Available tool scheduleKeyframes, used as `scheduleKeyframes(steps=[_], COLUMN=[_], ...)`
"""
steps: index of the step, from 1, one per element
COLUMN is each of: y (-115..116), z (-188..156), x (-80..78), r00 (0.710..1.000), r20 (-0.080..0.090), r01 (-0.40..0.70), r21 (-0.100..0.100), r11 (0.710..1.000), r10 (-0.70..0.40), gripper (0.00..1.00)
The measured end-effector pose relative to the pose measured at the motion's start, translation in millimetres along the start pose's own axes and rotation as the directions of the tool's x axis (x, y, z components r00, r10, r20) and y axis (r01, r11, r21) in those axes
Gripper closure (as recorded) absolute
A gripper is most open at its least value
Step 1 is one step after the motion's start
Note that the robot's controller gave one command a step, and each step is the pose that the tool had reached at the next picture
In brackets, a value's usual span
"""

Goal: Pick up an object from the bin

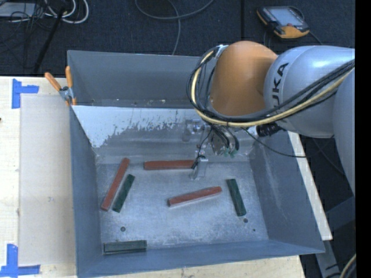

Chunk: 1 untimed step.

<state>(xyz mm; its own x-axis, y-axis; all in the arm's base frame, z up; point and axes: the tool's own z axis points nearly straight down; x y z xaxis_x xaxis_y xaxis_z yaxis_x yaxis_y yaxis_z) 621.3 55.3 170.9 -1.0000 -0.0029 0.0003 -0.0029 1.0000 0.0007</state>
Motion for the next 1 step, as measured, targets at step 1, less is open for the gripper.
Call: scheduleKeyframes(steps=[1], y=[-8.3], z=[47.5], x=[20.6], r00=[0.996], r20=[0.003], r01=[-0.092], r21=[-0.001], r11=[0.996], r10=[0.092], gripper=[0.00])
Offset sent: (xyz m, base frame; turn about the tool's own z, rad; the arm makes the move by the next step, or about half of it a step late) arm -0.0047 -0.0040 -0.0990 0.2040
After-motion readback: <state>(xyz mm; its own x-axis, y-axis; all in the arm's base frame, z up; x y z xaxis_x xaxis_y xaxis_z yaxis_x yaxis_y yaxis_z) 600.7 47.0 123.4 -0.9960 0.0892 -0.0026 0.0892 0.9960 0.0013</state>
